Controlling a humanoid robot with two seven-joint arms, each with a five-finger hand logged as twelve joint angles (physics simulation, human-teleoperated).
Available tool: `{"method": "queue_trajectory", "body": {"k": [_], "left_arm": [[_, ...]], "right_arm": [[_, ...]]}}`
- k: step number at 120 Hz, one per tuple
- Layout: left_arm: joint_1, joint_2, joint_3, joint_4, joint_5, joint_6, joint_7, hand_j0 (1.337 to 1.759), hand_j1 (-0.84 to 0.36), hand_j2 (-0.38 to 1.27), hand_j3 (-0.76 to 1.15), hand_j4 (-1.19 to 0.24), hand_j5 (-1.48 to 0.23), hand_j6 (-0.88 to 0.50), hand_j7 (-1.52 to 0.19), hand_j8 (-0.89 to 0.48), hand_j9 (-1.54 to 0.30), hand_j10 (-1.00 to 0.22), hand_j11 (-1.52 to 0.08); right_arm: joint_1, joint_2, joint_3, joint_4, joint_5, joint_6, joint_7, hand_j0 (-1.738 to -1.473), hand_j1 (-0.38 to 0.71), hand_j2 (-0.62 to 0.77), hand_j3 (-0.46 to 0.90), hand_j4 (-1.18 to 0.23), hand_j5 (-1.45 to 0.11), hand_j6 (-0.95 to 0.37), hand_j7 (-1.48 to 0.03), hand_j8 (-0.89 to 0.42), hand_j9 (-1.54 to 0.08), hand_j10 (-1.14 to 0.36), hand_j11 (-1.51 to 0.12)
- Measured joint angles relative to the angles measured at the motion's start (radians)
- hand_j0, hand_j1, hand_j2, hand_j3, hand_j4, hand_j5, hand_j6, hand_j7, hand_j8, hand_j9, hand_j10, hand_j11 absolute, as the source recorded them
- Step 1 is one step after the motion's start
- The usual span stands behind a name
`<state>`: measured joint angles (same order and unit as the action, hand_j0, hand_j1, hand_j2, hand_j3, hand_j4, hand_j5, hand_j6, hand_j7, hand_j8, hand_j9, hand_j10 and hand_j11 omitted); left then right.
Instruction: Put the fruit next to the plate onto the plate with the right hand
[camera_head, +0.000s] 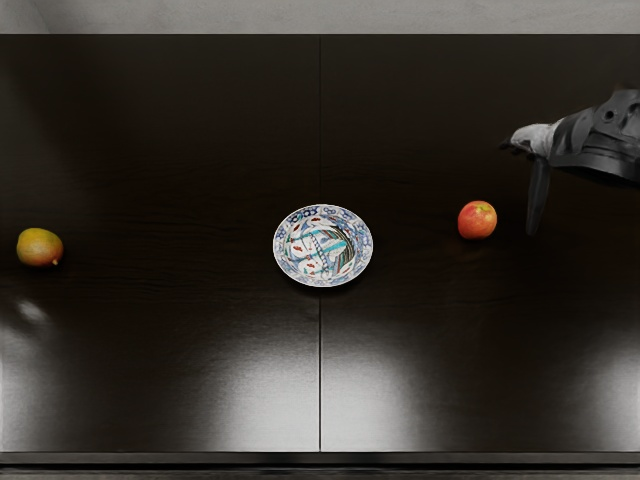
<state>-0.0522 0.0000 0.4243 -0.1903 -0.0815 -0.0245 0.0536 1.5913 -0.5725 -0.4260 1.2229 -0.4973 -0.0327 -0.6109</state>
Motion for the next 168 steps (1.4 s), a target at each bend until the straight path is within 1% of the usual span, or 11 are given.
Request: {"method": "queue_trajectory", "body": {"k": [10,27,38,64,84,103,138,168], "left_arm": [[0.0,0.0,0.0,0.0,0.0,0.0,0.0,1.658,0.07,0.05,0.0,-0.23,-0.3,-0.23,-0.3,-0.23,-0.3,-0.23,-0.3],[-0.001,0.0,-0.001,0.0,0.0,0.0,0.0,1.658,0.07,0.05,0.0,-0.23,-0.3,-0.23,-0.3,-0.23,-0.3,-0.23,-0.3],[-0.001,0.0,-0.003,0.0,0.0,0.0,0.0,1.658,0.07,0.05,0.0,-0.23,-0.3,-0.23,-0.3,-0.23,-0.3,-0.23,-0.3],[-0.001,0.0,-0.004,0.0,0.0,0.0,0.0,1.658,0.07,0.05,0.0,-0.23,-0.3,-0.23,-0.3,-0.23,-0.3,-0.23,-0.3],[-0.001,0.0,-0.004,0.0,0.0,0.0,0.0,1.658,0.07,0.05,0.0,-0.23,-0.3,-0.23,-0.3,-0.23,-0.3,-0.23,-0.3],[-0.001,0.0,-0.005,0.0,0.0,0.0,0.0,1.658,0.07,0.05,0.0,-0.23,-0.3,-0.23,-0.3,-0.23,-0.3,-0.23,-0.3],[-0.001,0.0,-0.006,0.0,0.0,0.0,0.0,1.658,0.07,0.05,0.0,-0.23,-0.3,-0.23,-0.3,-0.23,-0.3,-0.23,-0.3],[-0.002,0.0,-0.006,0.001,0.0,0.0,0.0,1.658,0.07,0.05,0.0,-0.23,-0.3,-0.23,-0.3,-0.23,-0.3,-0.23,-0.3]], "right_arm": [[-0.03,0.005,-0.002,0.042,-0.032,-0.127,0.0,-1.658,-0.31,-0.01,0.0,-0.03,-0.04,-0.03,-0.04,-0.03,-0.04,-0.03,-0.04],[-0.058,0.022,-0.005,0.096,-0.065,-0.23,0.0,-1.658,-0.31,-0.01,0.0,-0.03,-0.04,-0.04,-0.04,-0.03,-0.04,-0.03,-0.04],[-0.077,0.026,-0.008,0.122,-0.074,-0.268,0.0,-1.658,-0.3,-0.01,0.0,-0.04,-0.05,-0.04,-0.05,-0.04,-0.05,-0.04,-0.05],[-0.107,0.039,-0.042,0.157,-0.08,-0.335,0.0,-1.658,-0.2,-0.02,0.0,-0.12,-0.16,-0.12,-0.16,-0.12,-0.16,-0.12,-0.16],[-0.124,0.052,-0.057,0.16,-0.087,-0.37,0.0,-1.658,-0.13,-0.04,0.0,-0.18,-0.24,-0.19,-0.24,-0.18,-0.24,-0.18,-0.24],[-0.139,0.062,-0.072,0.146,-0.109,-0.413,0.0,-1.658,-0.1,-0.04,0.0,-0.21,-0.28,-0.22,-0.28,-0.21,-0.28,-0.21,-0.28],[-0.146,0.092,-0.08,0.126,-0.124,-0.479,0.0,-1.658,-0.07,-0.04,0.0,-0.23,-0.3,-0.23,-0.3,-0.23,-0.3,-0.23,-0.3],[-0.148,0.152,-0.102,0.1,-0.123,-0.524,0.0,-1.658,-0.07,-0.05,0.0,-0.24,-0.31,-0.24,-0.3,-0.24,-0.31,-0.24,-0.3]]}}
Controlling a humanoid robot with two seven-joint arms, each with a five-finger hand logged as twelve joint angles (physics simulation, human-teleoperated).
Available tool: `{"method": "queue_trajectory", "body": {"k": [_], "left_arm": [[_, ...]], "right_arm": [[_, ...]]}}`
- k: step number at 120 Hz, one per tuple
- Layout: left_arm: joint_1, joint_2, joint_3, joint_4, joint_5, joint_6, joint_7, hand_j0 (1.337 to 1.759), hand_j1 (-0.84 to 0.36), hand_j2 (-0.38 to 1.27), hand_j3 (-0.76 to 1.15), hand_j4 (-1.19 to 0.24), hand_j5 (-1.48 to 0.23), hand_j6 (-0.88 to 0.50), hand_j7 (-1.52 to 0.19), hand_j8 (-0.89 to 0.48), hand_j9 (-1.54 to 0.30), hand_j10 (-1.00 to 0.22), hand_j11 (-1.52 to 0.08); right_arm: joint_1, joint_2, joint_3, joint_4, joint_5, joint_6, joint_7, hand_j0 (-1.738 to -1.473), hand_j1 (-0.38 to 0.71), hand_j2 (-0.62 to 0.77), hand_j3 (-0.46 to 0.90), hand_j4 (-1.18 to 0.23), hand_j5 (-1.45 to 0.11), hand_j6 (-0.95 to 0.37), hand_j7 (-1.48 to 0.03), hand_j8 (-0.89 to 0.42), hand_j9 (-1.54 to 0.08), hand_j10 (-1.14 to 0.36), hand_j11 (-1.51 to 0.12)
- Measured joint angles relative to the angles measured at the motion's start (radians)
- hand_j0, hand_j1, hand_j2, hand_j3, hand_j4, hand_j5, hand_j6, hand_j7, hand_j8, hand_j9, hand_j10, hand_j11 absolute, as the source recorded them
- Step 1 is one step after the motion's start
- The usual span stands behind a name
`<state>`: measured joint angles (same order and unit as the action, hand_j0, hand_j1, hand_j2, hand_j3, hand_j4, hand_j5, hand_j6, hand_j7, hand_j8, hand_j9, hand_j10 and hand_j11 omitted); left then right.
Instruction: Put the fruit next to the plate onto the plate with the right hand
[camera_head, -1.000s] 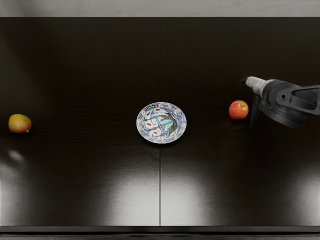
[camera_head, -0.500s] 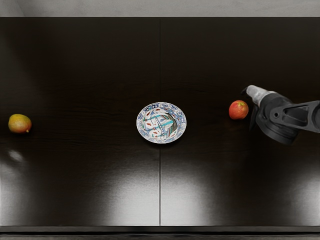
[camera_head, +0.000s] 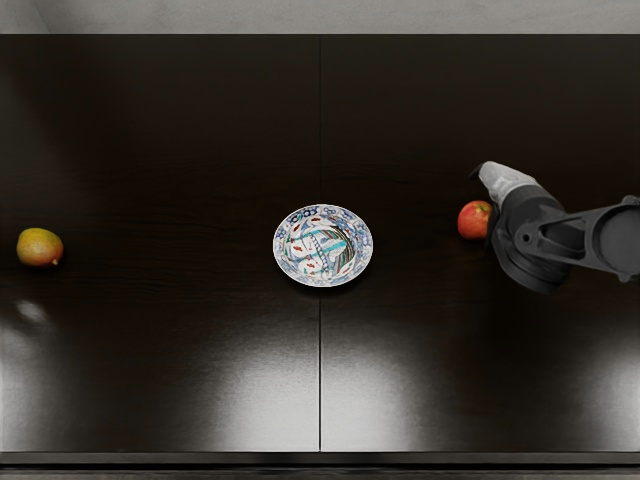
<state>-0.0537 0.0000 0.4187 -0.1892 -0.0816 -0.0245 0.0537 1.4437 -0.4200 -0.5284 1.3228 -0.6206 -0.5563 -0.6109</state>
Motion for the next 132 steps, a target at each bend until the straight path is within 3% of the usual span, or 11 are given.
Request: {"method": "queue_trajectory", "body": {"k": [132], "left_arm": [[0.0,0.0,0.0,0.001,0.0,0.0,0.0,1.658,0.07,0.05,0.0,-0.23,-0.3,-0.23,-0.3,-0.23,-0.3,-0.23,-0.3]], "right_arm": [[-0.027,0.048,-0.022,-0.033,-0.001,-0.019,0.0,-1.658,0.11,-0.07,0.0,-0.38,-0.49,-0.38,-0.49,-0.38,-0.49,-0.38,-0.49]]}}
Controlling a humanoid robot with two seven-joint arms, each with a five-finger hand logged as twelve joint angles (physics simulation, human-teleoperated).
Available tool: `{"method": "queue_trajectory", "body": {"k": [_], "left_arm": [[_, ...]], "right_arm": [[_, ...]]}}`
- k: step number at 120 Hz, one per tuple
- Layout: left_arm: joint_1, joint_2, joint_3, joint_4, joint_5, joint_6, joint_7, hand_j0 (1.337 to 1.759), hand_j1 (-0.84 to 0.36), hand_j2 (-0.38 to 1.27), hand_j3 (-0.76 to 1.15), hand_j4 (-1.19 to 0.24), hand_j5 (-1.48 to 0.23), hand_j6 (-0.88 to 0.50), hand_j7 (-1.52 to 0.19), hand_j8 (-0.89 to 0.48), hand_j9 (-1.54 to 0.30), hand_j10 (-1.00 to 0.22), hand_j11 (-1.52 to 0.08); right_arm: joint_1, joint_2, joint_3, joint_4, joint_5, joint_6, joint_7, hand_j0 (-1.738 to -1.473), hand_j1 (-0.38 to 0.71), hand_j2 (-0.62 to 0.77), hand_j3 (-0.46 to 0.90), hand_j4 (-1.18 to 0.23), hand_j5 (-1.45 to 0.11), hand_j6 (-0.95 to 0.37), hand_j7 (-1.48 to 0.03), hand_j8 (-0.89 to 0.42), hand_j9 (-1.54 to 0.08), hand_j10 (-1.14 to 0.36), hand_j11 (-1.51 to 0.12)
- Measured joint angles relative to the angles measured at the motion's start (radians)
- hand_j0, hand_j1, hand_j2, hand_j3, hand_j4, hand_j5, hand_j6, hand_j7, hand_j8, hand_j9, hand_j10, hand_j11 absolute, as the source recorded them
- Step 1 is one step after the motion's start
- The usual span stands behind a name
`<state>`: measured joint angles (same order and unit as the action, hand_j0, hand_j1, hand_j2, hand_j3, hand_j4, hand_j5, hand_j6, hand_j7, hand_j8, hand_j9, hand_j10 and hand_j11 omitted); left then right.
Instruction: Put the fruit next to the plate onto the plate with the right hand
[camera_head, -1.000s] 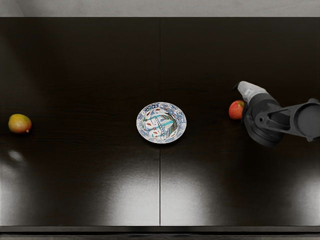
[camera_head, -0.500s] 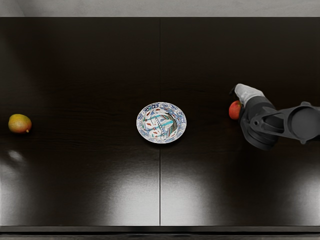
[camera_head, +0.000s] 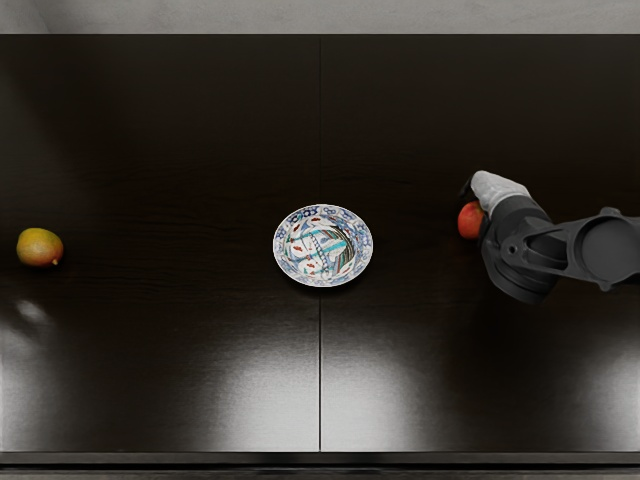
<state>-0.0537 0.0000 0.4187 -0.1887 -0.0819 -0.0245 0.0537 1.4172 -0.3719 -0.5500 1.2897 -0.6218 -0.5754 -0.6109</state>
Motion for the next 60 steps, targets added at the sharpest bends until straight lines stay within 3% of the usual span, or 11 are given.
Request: {"method": "queue_trajectory", "body": {"k": [43,60], "left_arm": [[0.0,0.0,0.0,0.0,0.0,0.0,0.0,1.658,0.07,0.05,0.0,-0.23,-0.3,-0.23,-0.3,-0.23,-0.3,-0.23,-0.3],[0.0,0.0,0.0,0.0,0.0,0.0,0.0,1.658,0.07,0.05,0.0,-0.23,-0.3,-0.23,-0.3,-0.23,-0.3,-0.23,-0.3]], "right_arm": [[-0.003,0.013,-0.001,-0.004,-0.011,0.0,-0.001,-1.658,0.19,-0.06,0.0,-0.46,-0.6,-0.46,-0.6,-0.46,-0.6,-0.46,-0.6],[-0.008,0.015,0.0,-0.006,-0.017,0.001,-0.002,-1.654,0.2,-0.09,0.0,-0.49,-0.63,-0.46,-0.63,-0.43,-0.65,-0.49,-0.64]]}}
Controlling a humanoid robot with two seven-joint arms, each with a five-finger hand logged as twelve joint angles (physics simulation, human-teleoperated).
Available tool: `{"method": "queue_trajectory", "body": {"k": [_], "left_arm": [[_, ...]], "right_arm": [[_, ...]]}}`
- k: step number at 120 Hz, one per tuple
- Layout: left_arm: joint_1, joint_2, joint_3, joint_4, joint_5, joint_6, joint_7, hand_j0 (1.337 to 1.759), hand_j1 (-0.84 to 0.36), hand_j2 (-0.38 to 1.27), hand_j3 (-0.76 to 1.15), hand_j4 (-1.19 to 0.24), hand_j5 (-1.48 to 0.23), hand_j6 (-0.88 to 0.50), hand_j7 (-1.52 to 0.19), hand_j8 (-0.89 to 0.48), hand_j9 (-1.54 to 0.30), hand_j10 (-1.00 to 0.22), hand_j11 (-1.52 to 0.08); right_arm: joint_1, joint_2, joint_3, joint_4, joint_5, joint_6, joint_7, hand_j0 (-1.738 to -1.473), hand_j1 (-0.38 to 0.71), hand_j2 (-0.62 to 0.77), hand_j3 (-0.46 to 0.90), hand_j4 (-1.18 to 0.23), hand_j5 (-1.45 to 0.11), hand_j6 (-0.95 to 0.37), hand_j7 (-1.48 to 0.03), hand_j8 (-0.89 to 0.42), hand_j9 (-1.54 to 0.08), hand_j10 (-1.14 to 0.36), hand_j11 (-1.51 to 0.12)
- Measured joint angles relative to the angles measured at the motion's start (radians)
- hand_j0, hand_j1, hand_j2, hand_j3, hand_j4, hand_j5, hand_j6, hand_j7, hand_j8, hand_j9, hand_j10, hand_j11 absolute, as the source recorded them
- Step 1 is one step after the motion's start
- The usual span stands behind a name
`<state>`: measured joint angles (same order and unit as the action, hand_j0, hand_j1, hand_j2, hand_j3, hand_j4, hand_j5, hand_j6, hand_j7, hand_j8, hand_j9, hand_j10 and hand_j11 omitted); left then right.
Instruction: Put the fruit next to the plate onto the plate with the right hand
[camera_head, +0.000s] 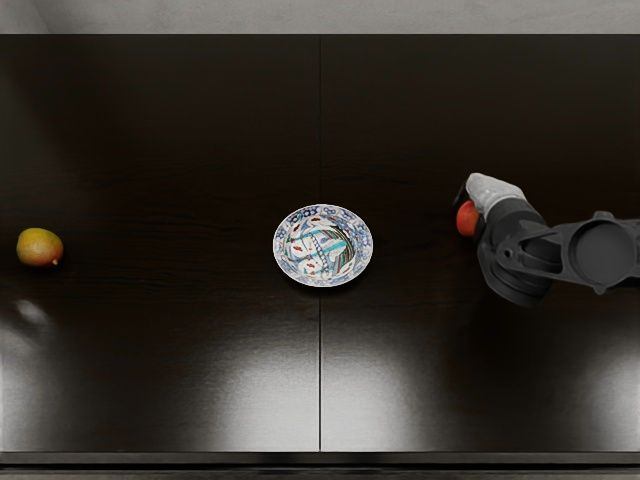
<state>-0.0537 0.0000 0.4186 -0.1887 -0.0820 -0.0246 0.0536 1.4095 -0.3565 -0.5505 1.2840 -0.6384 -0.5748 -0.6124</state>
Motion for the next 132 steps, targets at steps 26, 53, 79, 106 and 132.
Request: {"method": "queue_trajectory", "body": {"k": [26,53,79,106,132], "left_arm": [[0.0,0.0,0.0,0.0,0.0,0.0,0.0,1.658,0.07,0.05,0.0,-0.23,-0.3,-0.23,-0.3,-0.23,-0.3,-0.23,-0.3],[0.0,0.0,0.0,0.0,0.0,0.0,0.0,1.658,0.07,0.05,0.0,-0.23,-0.3,-0.23,-0.3,-0.23,-0.3,-0.23,-0.3],[0.0,0.0,0.0,0.0,0.0,0.0,0.0,1.658,0.07,0.05,0.0,-0.23,-0.3,-0.23,-0.3,-0.23,-0.3,-0.23,-0.3],[0.0,0.0,0.0,0.0,0.0,0.0,0.0,1.658,0.07,0.05,0.0,-0.23,-0.3,-0.23,-0.3,-0.23,-0.3,-0.23,-0.3],[0.001,0.0,0.0,0.0,0.0,0.0,0.0,1.658,0.07,0.05,0.0,-0.23,-0.3,-0.23,-0.3,-0.23,-0.3,-0.23,-0.3]], "right_arm": [[0.0,0.0,0.0,0.002,0.002,-0.001,0.001,-1.654,0.23,0.01,0.0,-0.56,-0.72,-0.42,-0.72,-0.39,-0.73,-0.55,-0.73],[0.011,-0.008,0.001,0.019,0.004,-0.005,0.002,-1.655,0.24,0.13,0.0,-0.58,-0.78,-0.45,-0.77,-0.41,-0.78,-0.58,-0.78],[0.049,-0.037,0.007,0.08,0.006,-0.013,0.002,-1.656,0.24,0.24,0.0,-0.61,-0.82,-0.49,-0.81,-0.44,-0.82,-0.61,-0.82],[0.105,-0.066,0.03,0.16,0.009,-0.03,0.002,-1.656,0.25,0.31,0.0,-0.62,-0.85,-0.5,-0.83,-0.46,-0.84,-0.63,-0.84],[0.149,-0.071,0.049,0.2,0.015,-0.029,0.001,-1.655,0.27,0.34,0.0,-0.62,-0.86,-0.5,-0.83,-0.44,-0.84,-0.63,-0.84]]}}
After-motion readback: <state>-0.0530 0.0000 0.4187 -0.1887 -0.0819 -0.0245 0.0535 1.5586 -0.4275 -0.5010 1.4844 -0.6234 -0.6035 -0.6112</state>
